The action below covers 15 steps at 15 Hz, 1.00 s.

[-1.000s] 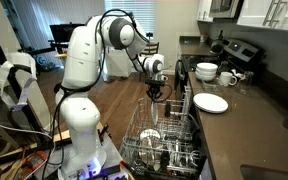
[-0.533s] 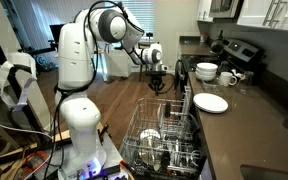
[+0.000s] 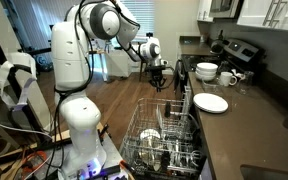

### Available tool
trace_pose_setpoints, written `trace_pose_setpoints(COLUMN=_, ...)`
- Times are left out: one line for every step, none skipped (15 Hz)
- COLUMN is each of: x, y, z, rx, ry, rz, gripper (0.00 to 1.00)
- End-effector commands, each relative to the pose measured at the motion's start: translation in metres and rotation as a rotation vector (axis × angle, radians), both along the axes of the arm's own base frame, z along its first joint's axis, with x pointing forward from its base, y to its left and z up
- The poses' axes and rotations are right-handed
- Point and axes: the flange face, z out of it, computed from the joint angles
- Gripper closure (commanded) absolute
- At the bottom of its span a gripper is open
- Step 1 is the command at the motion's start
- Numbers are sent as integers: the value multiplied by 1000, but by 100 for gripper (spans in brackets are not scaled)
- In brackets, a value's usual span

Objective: Remove the white plate from the dishwasher and place it on top of the pile of white plates on the counter

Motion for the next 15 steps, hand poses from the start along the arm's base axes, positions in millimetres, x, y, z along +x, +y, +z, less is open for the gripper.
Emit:
trace_pose_setpoints(x=-2, y=-13, z=-26, rx=57, ry=32, rz=-16, gripper=53)
trace_pose_setpoints(x=-2, y=-15, z=-35, rx=76, ry=36, rz=-14, gripper=45)
trace_pose_setpoints(x=-1, y=-17, z=-42, rx=93, ry=38, rz=-9, gripper=40)
trace_pose_setpoints(x=0, y=-17, z=-49, rx=117, ry=35, rz=1, gripper=32)
trace_pose_setpoints(x=2, y=-17, z=-57, rx=139, ry=29, rz=16, gripper=27)
trace_pose_setpoints(x=3, y=-17, z=-65, rx=162, ry=29, rz=30, gripper=19)
trace_pose_setpoints(x=5, y=-17, z=-71, rx=180, ry=29, rz=42, gripper=14)
trace_pose_setpoints(x=7, y=-17, z=-80, rx=202, ry=35, rz=57, gripper=6)
trace_pose_setpoints(x=10, y=-17, z=-87, rx=224, ry=43, rz=67, gripper=2)
trace_pose_setpoints(x=11, y=-16, z=-93, rx=244, ry=51, rz=82, gripper=1)
trace_pose_setpoints(x=13, y=-16, z=-100, rx=264, ry=60, rz=93, gripper=2)
trace_pose_setpoints(x=14, y=-17, z=-106, rx=281, ry=71, rz=106, gripper=3)
trace_pose_setpoints(x=15, y=-17, z=-112, rx=297, ry=81, rz=117, gripper=9)
trace_pose_setpoints(x=15, y=-18, z=-118, rx=311, ry=93, rz=128, gripper=15)
trace_pose_setpoints(x=16, y=-19, z=-123, rx=323, ry=105, rz=136, gripper=22)
